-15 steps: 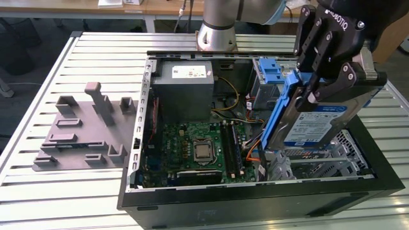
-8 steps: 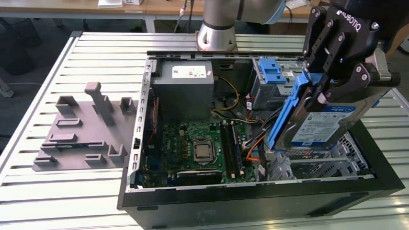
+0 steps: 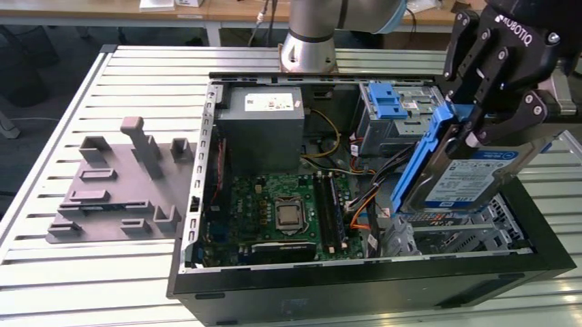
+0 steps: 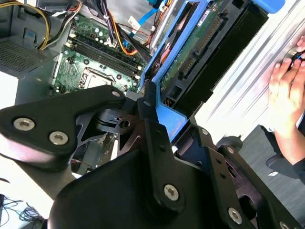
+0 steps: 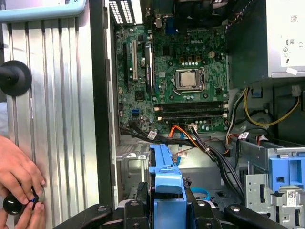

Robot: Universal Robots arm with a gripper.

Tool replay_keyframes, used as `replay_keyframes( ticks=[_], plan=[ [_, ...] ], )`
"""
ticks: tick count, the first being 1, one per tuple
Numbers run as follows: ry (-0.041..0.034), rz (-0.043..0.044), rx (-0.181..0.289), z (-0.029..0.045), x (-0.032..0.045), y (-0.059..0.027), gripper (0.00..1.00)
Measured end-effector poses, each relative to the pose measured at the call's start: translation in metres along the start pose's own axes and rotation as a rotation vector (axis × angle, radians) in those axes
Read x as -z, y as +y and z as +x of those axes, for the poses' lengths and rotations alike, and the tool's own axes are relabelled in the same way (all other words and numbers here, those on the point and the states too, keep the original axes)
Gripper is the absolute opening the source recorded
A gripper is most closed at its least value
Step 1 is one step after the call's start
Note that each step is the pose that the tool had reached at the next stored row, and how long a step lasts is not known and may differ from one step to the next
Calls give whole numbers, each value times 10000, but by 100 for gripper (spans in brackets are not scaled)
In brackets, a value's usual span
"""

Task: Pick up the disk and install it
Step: 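Insert the disk into the insertion slot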

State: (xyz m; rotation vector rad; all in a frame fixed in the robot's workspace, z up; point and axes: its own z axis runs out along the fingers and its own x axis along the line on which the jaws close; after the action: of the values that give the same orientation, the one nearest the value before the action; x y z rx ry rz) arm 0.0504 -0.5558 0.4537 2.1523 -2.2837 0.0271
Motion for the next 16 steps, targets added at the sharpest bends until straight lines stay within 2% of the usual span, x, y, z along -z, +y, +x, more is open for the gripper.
replay_keyframes(
  ticks=[16],
  plan=[
    [0,2,104,-3,-40,-110,36]
  ],
)
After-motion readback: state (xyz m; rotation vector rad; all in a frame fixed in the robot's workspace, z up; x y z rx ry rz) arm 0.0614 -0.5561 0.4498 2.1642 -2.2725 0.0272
